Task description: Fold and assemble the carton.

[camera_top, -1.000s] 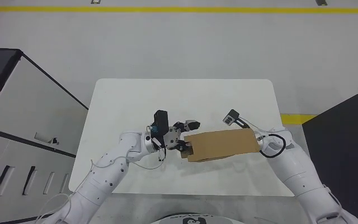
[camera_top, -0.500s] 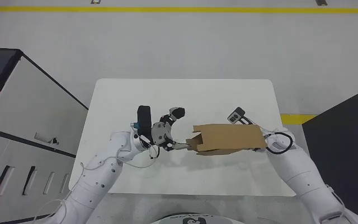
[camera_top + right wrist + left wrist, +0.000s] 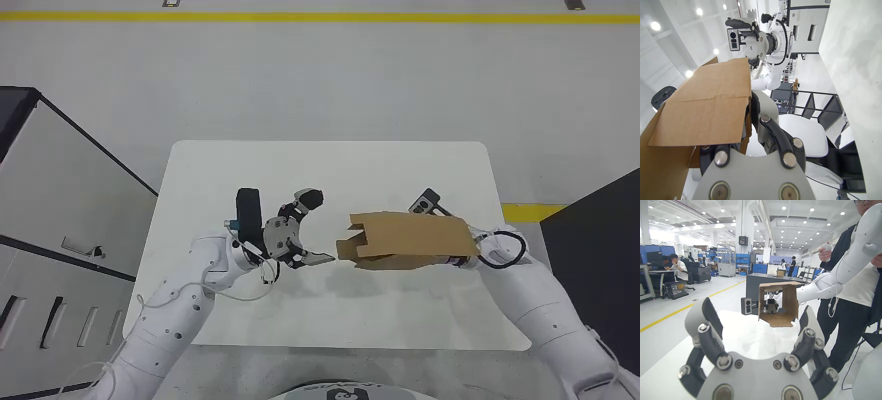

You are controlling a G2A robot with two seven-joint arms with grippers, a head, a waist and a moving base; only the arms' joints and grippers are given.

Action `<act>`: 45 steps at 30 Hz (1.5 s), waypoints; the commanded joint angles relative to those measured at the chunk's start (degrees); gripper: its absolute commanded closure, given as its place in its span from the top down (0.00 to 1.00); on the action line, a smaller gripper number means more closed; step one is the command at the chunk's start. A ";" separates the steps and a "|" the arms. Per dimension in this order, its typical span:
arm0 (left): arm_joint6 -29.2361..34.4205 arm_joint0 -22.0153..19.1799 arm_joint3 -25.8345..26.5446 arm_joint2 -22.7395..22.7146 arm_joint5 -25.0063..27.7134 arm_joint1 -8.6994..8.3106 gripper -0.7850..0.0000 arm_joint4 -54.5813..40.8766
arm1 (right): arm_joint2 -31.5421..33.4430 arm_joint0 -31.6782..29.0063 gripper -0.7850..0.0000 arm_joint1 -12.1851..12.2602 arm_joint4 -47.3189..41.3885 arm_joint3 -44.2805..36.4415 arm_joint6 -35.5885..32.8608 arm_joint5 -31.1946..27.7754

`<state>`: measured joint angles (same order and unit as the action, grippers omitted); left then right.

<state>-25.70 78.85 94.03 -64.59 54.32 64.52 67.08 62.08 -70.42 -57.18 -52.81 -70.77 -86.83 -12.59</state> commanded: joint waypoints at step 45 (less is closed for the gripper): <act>11.61 -0.87 2.67 0.42 -8.29 0.49 1.00 -10.22 | -4.63 5.64 0.00 0.05 -3.39 2.59 -1.17 9.59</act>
<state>-14.39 78.13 96.69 -64.27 46.39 64.96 57.07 57.75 -64.95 -57.19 -55.91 -68.20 -88.02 -3.25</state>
